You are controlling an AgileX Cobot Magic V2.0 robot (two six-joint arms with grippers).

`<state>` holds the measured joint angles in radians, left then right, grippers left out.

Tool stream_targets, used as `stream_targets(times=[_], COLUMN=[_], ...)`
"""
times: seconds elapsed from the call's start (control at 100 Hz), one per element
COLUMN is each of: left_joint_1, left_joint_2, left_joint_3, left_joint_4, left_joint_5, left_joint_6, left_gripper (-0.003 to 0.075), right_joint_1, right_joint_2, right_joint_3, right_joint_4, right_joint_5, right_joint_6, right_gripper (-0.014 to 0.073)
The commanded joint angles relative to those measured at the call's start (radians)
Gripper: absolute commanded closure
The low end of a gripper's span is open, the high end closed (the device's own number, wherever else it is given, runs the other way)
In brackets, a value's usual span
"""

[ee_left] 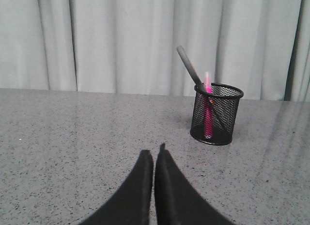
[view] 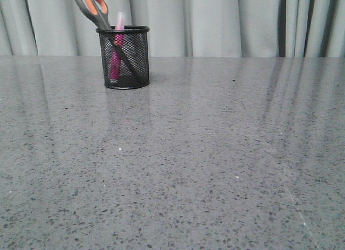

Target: Put pen and scissors into bin

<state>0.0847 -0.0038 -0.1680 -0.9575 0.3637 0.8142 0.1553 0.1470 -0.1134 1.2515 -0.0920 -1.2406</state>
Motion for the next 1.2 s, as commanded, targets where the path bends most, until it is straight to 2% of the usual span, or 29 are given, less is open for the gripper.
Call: stream_targets(times=[0.0, 0.62, 0.68, 0.8, 0.92, 1.0, 1.19], left_joint_1=[0.003, 0.003, 0.003, 0.003, 0.003, 0.0, -0.061], left_joint_2=[-0.008, -0.008, -0.008, -0.008, -0.008, -0.008, -0.008], left_joint_3=[-0.025, -0.025, -0.025, -0.011, 0.044, 0.085, 0.178], left_joint_4=[-0.031, -0.019, 0.081, 0.436, 0.747, 0.853, 0.898], left_joint_5=[-0.051, -0.056, -0.068, -0.152, -0.28, -0.324, -0.328], left_joint_6=[-0.006, -0.006, -0.058, -0.44, -0.67, -0.744, -0.746], left_gripper=[0.0742, 0.0742, 0.0742, 0.0742, 0.0742, 0.0742, 0.0742], right_joint_1=[-0.005, -0.005, -0.005, -0.005, -0.005, -0.005, -0.005], right_joint_2=[0.008, 0.008, 0.008, 0.008, 0.008, 0.008, 0.008], right_joint_3=[-0.024, -0.024, -0.024, -0.024, -0.024, -0.024, -0.024], right_joint_4=[0.005, 0.007, 0.007, 0.007, 0.007, 0.007, 0.007], right_joint_5=[-0.018, -0.018, -0.018, -0.018, -0.018, -0.018, -0.018], right_joint_6=[-0.001, -0.001, -0.001, -0.001, -0.001, -0.001, -0.001], right_gripper=[0.0669, 0.0669, 0.0669, 0.0669, 0.0669, 0.0669, 0.0669])
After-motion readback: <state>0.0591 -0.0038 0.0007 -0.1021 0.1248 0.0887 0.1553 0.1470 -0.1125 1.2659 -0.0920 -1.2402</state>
